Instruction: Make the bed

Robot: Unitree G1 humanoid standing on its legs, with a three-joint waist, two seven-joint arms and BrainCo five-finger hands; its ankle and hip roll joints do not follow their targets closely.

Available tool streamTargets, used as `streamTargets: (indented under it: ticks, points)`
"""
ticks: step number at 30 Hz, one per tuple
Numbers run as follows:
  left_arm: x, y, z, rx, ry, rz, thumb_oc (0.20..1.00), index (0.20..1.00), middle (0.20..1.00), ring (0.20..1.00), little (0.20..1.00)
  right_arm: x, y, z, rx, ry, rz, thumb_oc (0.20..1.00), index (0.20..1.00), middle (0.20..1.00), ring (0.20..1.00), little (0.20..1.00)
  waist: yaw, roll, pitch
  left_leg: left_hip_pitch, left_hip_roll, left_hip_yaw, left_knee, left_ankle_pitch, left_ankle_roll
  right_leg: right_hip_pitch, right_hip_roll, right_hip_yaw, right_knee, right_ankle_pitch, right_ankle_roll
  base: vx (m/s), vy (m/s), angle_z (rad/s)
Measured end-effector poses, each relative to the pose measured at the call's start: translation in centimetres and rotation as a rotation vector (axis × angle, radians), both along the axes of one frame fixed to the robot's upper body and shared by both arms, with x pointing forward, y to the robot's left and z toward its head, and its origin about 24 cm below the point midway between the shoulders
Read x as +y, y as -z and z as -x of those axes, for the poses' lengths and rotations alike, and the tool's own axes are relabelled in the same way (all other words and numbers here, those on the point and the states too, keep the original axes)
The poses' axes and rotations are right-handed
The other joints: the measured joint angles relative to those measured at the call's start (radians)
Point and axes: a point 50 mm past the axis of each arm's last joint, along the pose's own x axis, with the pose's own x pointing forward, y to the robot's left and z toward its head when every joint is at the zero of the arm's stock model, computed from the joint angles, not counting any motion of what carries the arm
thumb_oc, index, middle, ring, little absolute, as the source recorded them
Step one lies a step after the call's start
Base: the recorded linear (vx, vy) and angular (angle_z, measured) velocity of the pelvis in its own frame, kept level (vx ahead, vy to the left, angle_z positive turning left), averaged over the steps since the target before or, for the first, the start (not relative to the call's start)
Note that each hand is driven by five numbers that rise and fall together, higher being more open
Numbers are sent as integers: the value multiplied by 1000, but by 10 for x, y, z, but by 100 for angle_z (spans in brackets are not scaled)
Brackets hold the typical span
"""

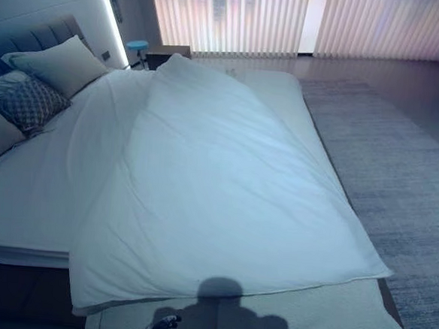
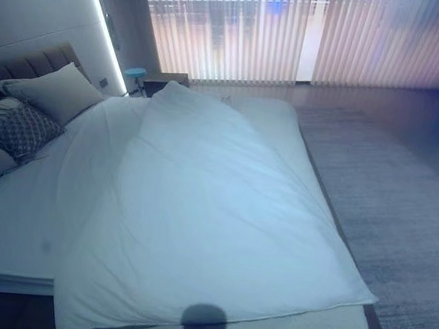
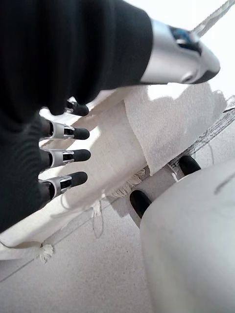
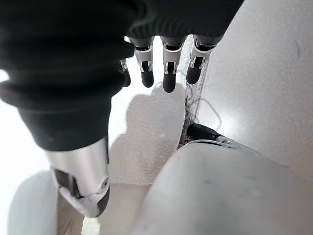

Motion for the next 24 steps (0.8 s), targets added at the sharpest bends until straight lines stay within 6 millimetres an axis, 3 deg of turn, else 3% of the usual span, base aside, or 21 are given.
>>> streamTargets:
  ticks: [5,8,11,16,22,24]
  points:
    - [0,0,0,-1,-13,4,1000,1000,1000,1000,1000,-1,1,4,7,10,0,1000,1000,1000,1000,1000,-5,-5,3,-3,1,0,1,-1,-1,-11,2,2,2,-1,0,0,-11,0]
    - [5,-2,-4,-16,-122,34,1000,1000,1000,1000,1000,0,-2,-7,-28,20,-5,1000,1000,1000,1000,1000,-23,-18,35,-39,6,0,27,-3,-5,-57,4,2,52,-18,0,-193,-70,0]
    - [9,-11,-28,-98,-333,123,1000,1000,1000,1000,1000,2,-10,-35,-111,21,-7,1000,1000,1000,1000,1000,-23,-38,104,-153,14,1,95,-3,-9,-204,2,4,182,-41,-4,-201,-80,-5]
    - [7,-17,-43,-138,-460,201,1000,1000,1000,1000,1000,7,-16,-53,-188,38,-22,1000,1000,1000,1000,1000,-23,-71,154,-240,15,1,149,-3,-18,-313,5,1,288,-80,-14,-200,-66,1]
    - [-13,-55,-115,-327,-623,390,1000,1000,1000,1000,1000,22,-44,-114,-411,56,-53,1000,1000,1000,1000,1000,-30,-91,304,-434,-5,-1,323,-31,-20,-529,-34,0,520,-141,-29,-145,8,9]
    - [-21,-64,-127,-363,-675,455,1000,1000,1000,1000,1000,23,-49,-121,-438,74,-53,1000,1000,1000,1000,1000,-40,-95,311,-472,-4,-1,353,-41,-26,-565,-37,0,547,-147,-32,-110,39,2]
